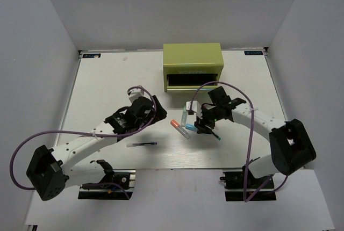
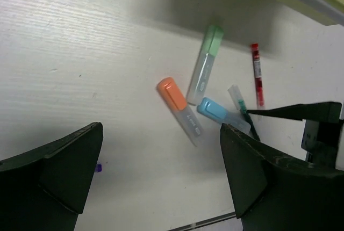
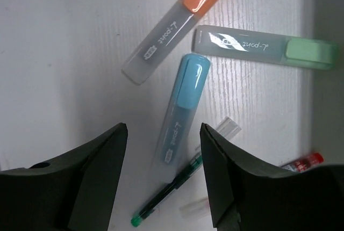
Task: Sort the stationery into containers
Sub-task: Pick up the pen from the center of the board.
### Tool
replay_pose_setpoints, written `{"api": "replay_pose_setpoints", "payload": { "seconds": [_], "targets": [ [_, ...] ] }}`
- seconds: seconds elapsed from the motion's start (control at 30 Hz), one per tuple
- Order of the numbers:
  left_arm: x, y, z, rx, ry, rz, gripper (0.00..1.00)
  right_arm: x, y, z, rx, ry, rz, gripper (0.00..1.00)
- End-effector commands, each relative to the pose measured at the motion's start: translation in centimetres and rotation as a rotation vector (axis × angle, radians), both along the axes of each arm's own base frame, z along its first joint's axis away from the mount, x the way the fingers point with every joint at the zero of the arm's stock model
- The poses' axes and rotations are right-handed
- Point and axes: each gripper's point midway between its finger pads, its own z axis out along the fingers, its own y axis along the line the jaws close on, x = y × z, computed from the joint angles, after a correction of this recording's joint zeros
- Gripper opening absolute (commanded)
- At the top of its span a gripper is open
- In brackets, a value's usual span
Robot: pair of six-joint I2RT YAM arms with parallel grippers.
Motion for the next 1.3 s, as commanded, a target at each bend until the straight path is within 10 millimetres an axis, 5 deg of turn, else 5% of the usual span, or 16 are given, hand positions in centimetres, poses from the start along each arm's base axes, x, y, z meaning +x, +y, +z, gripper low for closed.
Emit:
{"api": "replay_pose_setpoints", "payload": {
  "seconds": [0.0, 0.4, 0.8, 0.9, 1.0, 1.13, 1.27],
  "targets": [
    [-1.4, 1.4, -0.4, -0.002, 0.041, 0.031, 1.00, 2.4, 1.3, -0.9, -0.021, -0.066, -0.051, 0.62],
    [-1.4, 2.7, 0.2, 0.010, 0.023, 0.079, 1.00, 2.7, 2.3, -4.5, -0.129, -0.085, -0.072, 0.56],
    [-0.8, 0.1, -0.4, 0.006, 0.062, -0.006, 1.00, -2.5, -0.2, -5.8, -0.164, 0.051, 0.014, 0.16],
    [-0.5, -1.0, 0.2, -0.037, 0.061, -0.030, 1.00, -2.9, -0.2, -3.9, -0.138, 0.044, 0.033, 0.12],
    [-0.6, -2.8, 0.5, -0.114, 0.087, -0.062, 1.00, -1.3, 1.1, 0.8, -0.062, -0.048, 0.038, 0.11],
    [0.1, -3.9, 0.2, -0.186, 0.149, -0.023, 1.00, 2.3, 3.0, 8.3, 0.048, -0.236, 0.016, 0.09],
    [0.4, -4.2, -1.1, -0.210, 0.237, 0.053, 1.00, 5.9, 3.9, 13.4, 0.098, -0.427, -0.017, 0.09]
  ]
}}
